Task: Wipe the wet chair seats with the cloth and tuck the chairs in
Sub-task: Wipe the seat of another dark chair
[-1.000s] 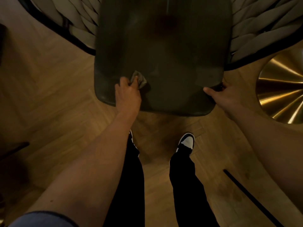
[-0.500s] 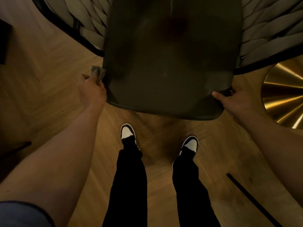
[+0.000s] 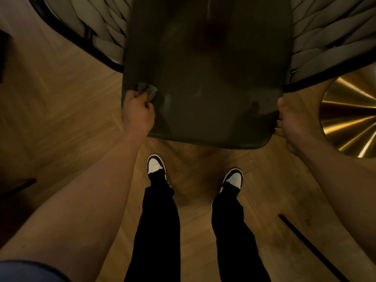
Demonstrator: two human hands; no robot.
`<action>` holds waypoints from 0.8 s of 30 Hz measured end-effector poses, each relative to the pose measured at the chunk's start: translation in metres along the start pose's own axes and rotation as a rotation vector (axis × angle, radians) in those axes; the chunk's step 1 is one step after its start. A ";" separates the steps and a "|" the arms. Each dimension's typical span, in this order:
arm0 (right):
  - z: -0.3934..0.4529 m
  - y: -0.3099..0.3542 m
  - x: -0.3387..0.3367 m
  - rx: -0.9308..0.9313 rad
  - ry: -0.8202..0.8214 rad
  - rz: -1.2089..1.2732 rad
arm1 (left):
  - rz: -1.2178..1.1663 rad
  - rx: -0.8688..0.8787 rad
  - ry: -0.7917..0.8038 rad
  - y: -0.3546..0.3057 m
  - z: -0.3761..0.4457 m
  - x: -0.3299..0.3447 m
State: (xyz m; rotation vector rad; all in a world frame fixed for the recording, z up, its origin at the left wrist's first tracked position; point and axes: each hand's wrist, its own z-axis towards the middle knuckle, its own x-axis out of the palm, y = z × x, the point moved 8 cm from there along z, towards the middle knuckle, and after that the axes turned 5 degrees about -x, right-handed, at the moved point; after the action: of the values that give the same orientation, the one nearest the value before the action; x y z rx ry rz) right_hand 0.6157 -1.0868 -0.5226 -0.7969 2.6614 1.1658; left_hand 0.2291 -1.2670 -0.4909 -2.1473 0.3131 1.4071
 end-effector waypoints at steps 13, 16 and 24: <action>-0.009 0.008 -0.007 0.028 0.079 0.092 | -0.053 0.231 0.096 -0.161 -0.088 0.088; -0.010 0.009 -0.008 0.020 0.098 0.107 | -0.048 0.249 0.123 -0.189 -0.103 0.105; -0.013 0.002 -0.010 0.034 0.081 0.172 | 0.097 0.503 0.243 -0.273 -0.155 0.148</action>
State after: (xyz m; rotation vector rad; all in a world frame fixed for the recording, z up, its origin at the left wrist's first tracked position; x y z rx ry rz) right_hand 0.6249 -1.0911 -0.5092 -0.6331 2.8572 1.1450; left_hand 0.5407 -1.1142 -0.4908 -1.8924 0.7821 0.9789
